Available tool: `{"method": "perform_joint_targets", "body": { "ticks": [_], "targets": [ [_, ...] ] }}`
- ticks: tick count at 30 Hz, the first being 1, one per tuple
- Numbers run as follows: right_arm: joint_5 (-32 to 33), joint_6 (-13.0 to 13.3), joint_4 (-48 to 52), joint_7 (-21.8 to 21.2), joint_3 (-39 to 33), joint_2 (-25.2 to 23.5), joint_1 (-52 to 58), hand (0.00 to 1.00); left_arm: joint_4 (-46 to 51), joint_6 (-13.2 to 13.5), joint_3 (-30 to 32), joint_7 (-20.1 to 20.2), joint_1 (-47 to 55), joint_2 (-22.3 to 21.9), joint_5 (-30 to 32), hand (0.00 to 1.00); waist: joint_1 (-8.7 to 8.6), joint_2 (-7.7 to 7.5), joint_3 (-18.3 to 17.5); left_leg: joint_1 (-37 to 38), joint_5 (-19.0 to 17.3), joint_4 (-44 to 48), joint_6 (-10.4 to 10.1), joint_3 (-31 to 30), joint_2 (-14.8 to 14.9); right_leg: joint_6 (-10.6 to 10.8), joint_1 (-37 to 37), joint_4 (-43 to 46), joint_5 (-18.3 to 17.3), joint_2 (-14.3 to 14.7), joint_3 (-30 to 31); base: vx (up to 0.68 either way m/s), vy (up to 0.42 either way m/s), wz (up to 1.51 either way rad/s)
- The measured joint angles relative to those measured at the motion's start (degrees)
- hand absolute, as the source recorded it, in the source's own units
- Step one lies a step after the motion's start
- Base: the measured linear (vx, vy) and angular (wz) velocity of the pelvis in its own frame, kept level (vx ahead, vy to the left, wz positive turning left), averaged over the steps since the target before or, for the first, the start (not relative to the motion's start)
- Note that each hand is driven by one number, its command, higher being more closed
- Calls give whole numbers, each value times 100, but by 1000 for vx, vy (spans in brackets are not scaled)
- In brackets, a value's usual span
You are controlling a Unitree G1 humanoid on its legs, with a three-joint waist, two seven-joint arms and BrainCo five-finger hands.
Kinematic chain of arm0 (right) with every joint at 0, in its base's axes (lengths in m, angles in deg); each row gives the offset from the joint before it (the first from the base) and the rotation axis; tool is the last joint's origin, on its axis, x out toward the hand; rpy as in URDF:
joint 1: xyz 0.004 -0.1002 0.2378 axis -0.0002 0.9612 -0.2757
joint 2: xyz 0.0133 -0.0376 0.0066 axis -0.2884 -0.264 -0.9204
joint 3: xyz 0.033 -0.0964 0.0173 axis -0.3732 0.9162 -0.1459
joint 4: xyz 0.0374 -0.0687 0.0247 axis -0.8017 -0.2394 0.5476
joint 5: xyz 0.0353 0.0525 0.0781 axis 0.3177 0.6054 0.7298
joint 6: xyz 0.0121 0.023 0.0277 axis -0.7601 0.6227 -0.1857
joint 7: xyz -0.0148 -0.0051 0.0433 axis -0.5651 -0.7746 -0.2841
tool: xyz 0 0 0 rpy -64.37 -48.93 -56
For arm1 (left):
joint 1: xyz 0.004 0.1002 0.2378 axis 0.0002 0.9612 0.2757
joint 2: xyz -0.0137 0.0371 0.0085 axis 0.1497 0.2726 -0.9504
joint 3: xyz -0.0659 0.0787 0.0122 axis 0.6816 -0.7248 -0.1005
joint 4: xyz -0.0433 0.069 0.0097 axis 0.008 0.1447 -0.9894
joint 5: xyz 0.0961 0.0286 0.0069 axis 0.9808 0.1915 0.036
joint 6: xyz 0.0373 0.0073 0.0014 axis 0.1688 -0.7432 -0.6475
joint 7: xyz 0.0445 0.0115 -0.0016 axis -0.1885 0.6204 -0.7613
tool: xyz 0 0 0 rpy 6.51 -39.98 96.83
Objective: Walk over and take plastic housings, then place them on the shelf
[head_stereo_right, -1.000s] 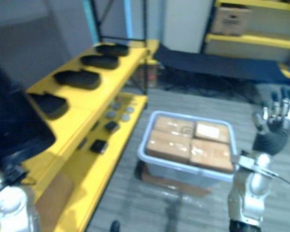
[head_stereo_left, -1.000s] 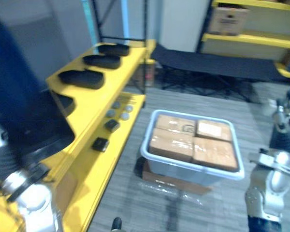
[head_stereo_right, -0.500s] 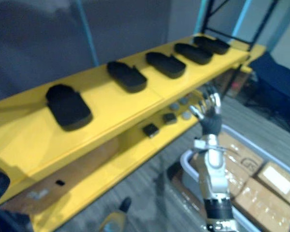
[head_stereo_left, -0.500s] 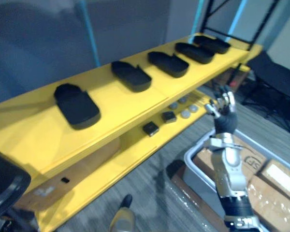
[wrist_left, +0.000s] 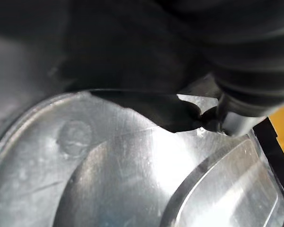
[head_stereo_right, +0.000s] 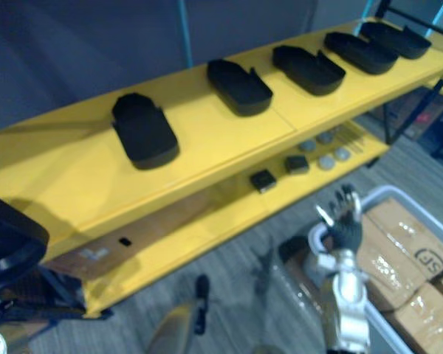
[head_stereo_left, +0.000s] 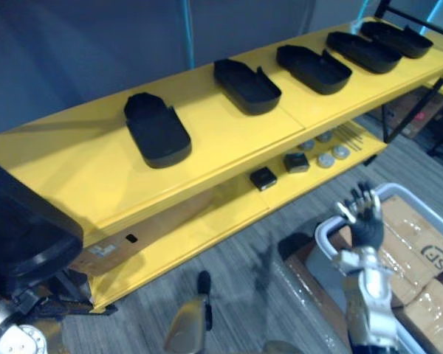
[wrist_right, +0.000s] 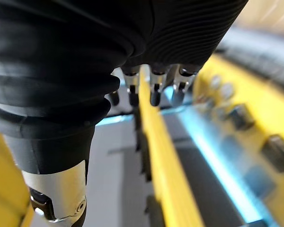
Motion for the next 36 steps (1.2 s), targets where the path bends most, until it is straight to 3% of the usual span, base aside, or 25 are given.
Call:
{"method": "perform_joint_targets", "body": {
  "ticks": [6, 9, 10, 11, 12, 13, 14, 15, 16, 17, 19, 20, 22, 24, 25, 26, 27, 30, 31, 32, 36],
  "targets": [
    [-59, 383, 481, -526, 221, -215, 56, 0, 471, 89, -367, 136, 137, 7, 245, 100, 46, -135, 35, -137, -256, 488, -42, 334, 53, -139, 31, -44, -147, -152, 238, 91, 7, -22],
    [-207, 390, 482, -556, 117, -178, -147, 0, 622, 154, -217, 174, 7, 24, 283, 100, 65, -396, -36, -174, -670, 834, 71, 579, -148, -212, 178, -184, -280, -477, 312, 224, 21, -11],
    [-302, 403, 481, -550, 38, -121, -192, 0, 643, 181, -195, 173, -116, 31, 284, 100, 33, -469, -102, -167, -844, 918, -13, 596, -223, 32, 120, 168, -148, -511, 376, 355, -58, 23],
    [-332, 402, 467, -548, -26, -31, -286, 0, 629, 174, -211, 169, -338, 53, 288, 100, -27, -421, -130, -138, -898, 941, 20, 478, -242, 461, -219, 966, 11, -457, 482, 390, -59, 35],
    [-333, 400, 469, -549, -113, -9, -374, 0, 626, 173, -214, 147, -524, 139, 307, 100, -54, -406, -140, -66, -949, 884, 10, 390, -230, 1024, -491, 1536, 233, -395, 555, 274, -13, 46],
    [-333, 401, 475, -549, -172, -15, -422, 0, 625, 171, -216, 122, -638, 239, 372, 100, -79, -424, -162, -23, -980, 853, 13, 325, -238, 1327, -652, 1915, 410, -357, 577, 262, -44, 42],
    [-335, 401, 472, -546, -270, -35, -485, 0, 625, 161, -245, 65, -830, 475, 444, 100, -116, -570, -251, 122, -1012, 681, 37, 197, -327, 1611, -951, 2637, 824, -374, 624, 265, -85, 50],
    [-335, 407, 465, -546, -347, -51, -482, 0, 607, 154, -322, -2, -942, 612, 455, 100, -174, -614, -293, 305, -975, 446, 80, 65, -406, 1691, -1178, 3149, 1047, -442, 657, 291, -115, 58],
    [-345, 418, 463, -551, -432, -30, -532, 0, 571, 119, -425, -43, -1094, 618, 452, 100, -218, -613, -306, 571, -978, 248, 79, -65, -430, 1418, -1340, 3382, 710, -493, 635, 200, -115, 52],
    [-353, 420, 493, -551, -474, -10, -570, 0, 513, 43, -602, -110, -1201, 577, 437, 100, -288, -467, -368, 716, -1003, 139, 38, -233, -364, 783, -1558, 3284, 347, -544, 545, 94, -76, 53],
    [-346, 431, 605, -577, -518, 23, -572, 0, 357, -85, -1041, -212, -1501, 582, 450, 100, -480, -160, -429, 716, -1100, 140, -98, -685, -146, 196, -1982, 2891, 32, -467, 601, -96, -27, 87],
    [-347, 435, 658, -547, -482, 37, -536, 0, 215, -191, -1344, -302, -1706, 584, 449, 100, -585, 11, -427, 747, -1143, 137, -177, -927, -10, 212, -2209, 2551, 41, -442, 869, -173, -27, 102],
    [-344, 451, 891, -533, -368, 39, -399, 0, 119, -295, -1629, -402, -1756, 569, 452, 100, -650, 51, -413, 862, -1177, 122, -315, -1144, 30, 344, -2272, 2026, 191, -578, 1066, -149, -151, 90],
    [-372, 531, 1312, -527, -152, 26, -207, 0, 154, -421, -1831, -483, -1519, 490, 454, 100, -623, -197, -542, 900, -1249, 194, -557, -1320, -78, 320, -2064, 1045, 813, -912, 1055, -43, -403, 100],
    [-409, 600, 1427, -496, -80, 39, -259, 0, 180, -421, -1858, -429, -1355, 341, 455, 100, -624, -351, -575, 814, -1399, 401, -648, -1129, -62, 910, -1803, 704, 880, -1145, 777, 77, -400, 94],
    [-402, 602, 1407, -453, -81, 95, -338, 0, 164, -421, -1927, -361, -1264, 131, 455, 100, -642, -153, -514, 720, -1482, 623, -641, -940, 194, 807, -1675, 679, 904, -992, 524, 154, -448, 137],
    [-381, 602, 1372, -369, -216, 293, -386, 0, 157, -448, -2101, -212, -1054, -184, 459, 100, -624, 74, -518, 606, -1495, 779, -645, -267, 707, 674, -1449, 526, 895, -815, 121, 140, -314, 104],
    [-385, 599, 1089, -171, -425, 534, -844, 0, 187, -313, -2005, -26, -1008, -261, 453, 100, -586, 306, -627, 864, -1355, 464, -615, 507, 796, 591, -1324, 442, 895, -825, -173, 204, -150, 70],
    [-385, 599, 1042, -145, -449, 540, -919, 0, 202, -239, -1987, -2, -1015, -255, 458, 100, -588, 329, -637, 1004, -1229, 331, -612, 576, 775, 591, -1325, 439, 895, -824, -175, 215, 4, 18],
    [-401, 600, 1020, -67, -579, 500, -1023, 0, 208, -164, -1998, 33, -1113, -258, 500, 100, -623, 341, -646, 1256, -1055, -76, -743, 620, 687, 591, -1276, 433, 895, -840, -241, 128, 22, 18],
    [-375, 644, 1022, 74, -1076, 259, -921, 0, 179, -172, -1960, 132, -1279, -153, 635, 100, -646, 196, -570, 1508, -932, -387, -775, 641, 509, 636, -1017, 160, 920, -941, -297, 40, 45, 6]
  ]
}}
